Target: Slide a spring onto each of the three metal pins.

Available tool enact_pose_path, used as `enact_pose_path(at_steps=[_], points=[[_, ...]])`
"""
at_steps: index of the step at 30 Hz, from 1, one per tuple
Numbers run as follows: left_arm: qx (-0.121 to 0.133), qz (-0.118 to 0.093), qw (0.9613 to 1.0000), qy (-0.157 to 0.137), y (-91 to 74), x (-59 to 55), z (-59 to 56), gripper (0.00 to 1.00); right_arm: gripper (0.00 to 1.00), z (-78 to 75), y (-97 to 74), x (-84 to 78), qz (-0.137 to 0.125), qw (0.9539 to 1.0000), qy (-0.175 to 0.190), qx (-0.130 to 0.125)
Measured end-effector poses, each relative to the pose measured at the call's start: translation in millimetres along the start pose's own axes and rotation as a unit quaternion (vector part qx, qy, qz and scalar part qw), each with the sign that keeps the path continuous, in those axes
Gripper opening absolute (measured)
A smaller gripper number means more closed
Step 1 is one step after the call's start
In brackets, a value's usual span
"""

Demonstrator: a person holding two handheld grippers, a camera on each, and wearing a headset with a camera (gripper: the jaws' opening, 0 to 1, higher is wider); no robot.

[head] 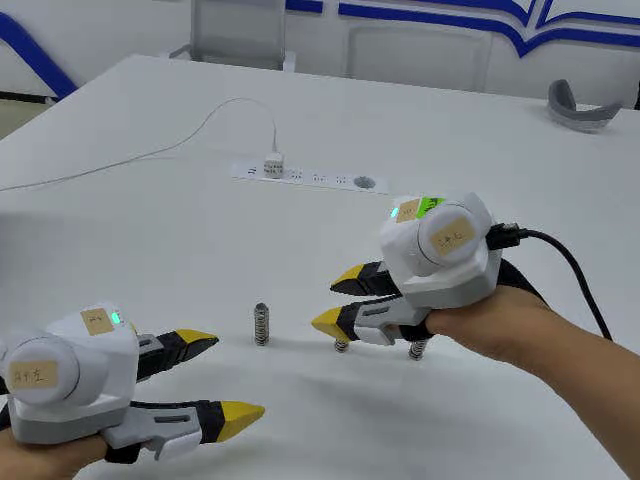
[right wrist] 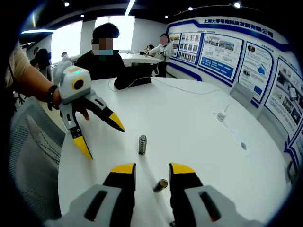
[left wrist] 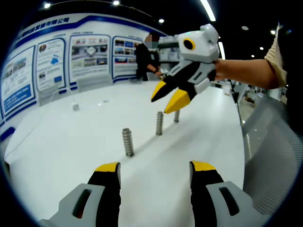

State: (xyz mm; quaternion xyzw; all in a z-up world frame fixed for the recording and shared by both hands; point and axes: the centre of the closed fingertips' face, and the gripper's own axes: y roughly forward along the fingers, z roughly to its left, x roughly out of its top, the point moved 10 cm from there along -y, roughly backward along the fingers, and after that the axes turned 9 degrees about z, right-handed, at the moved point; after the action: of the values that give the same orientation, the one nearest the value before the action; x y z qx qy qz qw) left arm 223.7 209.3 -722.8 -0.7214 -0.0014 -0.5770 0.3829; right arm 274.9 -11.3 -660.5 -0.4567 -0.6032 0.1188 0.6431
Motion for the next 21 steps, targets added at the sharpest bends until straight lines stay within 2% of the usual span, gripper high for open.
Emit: enact_pose_path(at_steps=[21], points=[[0.001,-0.002,1.0,-0.001,-0.8,1.9,-0.3,0.6,0.35,-5.7,-26.4,-26.2,-0.025,0.999,0.03,-0.024]])
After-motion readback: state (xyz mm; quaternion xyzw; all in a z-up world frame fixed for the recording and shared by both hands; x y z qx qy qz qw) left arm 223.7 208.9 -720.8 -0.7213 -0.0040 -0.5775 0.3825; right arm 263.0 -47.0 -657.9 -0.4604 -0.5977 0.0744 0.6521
